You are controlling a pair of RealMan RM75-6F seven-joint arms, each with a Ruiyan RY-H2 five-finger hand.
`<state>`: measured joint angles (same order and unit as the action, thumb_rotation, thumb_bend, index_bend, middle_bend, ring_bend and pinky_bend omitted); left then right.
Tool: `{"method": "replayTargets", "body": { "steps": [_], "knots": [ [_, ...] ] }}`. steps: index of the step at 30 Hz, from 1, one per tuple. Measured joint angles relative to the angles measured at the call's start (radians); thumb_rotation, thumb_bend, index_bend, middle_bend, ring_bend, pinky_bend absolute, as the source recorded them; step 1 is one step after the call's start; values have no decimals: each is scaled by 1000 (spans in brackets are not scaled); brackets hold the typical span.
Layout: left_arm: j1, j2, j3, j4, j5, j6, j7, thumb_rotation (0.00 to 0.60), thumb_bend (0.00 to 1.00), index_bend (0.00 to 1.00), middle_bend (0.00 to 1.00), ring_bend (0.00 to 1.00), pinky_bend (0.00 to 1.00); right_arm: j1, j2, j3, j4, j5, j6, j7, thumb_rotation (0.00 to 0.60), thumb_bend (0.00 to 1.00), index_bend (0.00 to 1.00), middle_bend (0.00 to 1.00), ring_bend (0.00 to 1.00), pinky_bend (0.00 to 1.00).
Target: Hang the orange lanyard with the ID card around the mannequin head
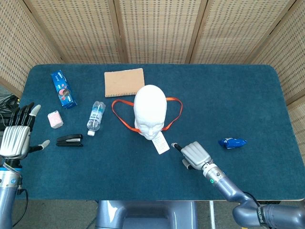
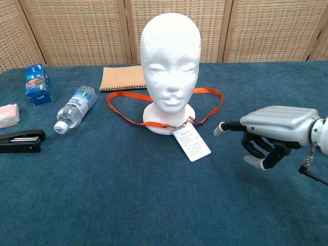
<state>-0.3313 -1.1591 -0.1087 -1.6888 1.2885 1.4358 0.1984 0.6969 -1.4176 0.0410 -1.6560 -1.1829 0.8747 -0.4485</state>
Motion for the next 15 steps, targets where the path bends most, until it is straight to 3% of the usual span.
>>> {"method": "replayTargets", "body": {
  "steps": [15],
  "knots": [
    [9, -4, -17, 11, 1, -21, -8, 600, 0, 0, 0, 0, 0, 81, -145, 29, 76, 204, -32, -149, 600, 685, 203, 780, 727, 930]
  ]
}}
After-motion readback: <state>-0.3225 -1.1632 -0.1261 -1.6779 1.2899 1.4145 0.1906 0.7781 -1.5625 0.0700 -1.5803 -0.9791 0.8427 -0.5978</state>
